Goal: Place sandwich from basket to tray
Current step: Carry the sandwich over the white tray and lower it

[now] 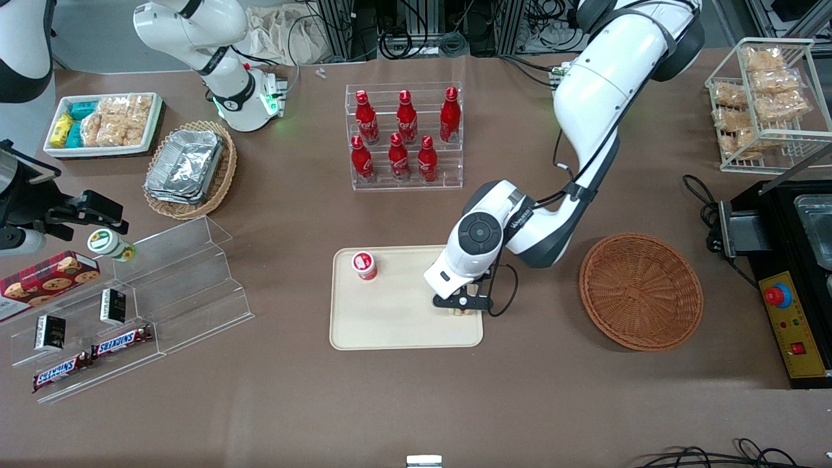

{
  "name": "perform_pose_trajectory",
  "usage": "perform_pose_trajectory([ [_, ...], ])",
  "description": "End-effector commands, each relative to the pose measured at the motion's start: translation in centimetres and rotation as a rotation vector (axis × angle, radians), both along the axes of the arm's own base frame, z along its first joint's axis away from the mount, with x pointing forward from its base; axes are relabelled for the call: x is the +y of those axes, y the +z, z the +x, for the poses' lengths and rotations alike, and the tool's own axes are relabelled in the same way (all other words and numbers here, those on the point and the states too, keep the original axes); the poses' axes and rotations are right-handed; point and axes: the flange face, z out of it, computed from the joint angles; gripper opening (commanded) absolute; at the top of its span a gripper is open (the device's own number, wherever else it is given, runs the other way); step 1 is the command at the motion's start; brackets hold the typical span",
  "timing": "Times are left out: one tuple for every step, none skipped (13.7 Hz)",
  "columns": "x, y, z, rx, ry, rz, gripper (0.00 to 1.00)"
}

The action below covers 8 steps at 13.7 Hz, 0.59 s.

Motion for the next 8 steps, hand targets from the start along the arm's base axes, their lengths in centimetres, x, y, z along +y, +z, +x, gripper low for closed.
perform_pose_trajectory([
  [-0.1, -0.2, 0.3, -0.013, -0.004, 0.007, 0.39],
  [-0.2, -0.2, 0.2, -0.013, -0.003, 0.007, 0.52],
  [-0.2, -0.2, 0.2, -0.013, -0.003, 0.007, 0.69],
  [-0.1, -0.2, 0.3, -0.013, -0.001, 0.007, 0.89],
  [0.1, -0.1, 0.4, -0.013, 0.003, 0.008, 0.98],
  [0.1, 0.2, 0.4, -0.014, 0.007, 0.007, 0.99],
  [0.5, 0.9, 0.8, -0.017, 0.02, 0.006, 0.99],
  [1.0, 2.1, 1.0, -0.015, 0.03, 0.007, 0.99],
])
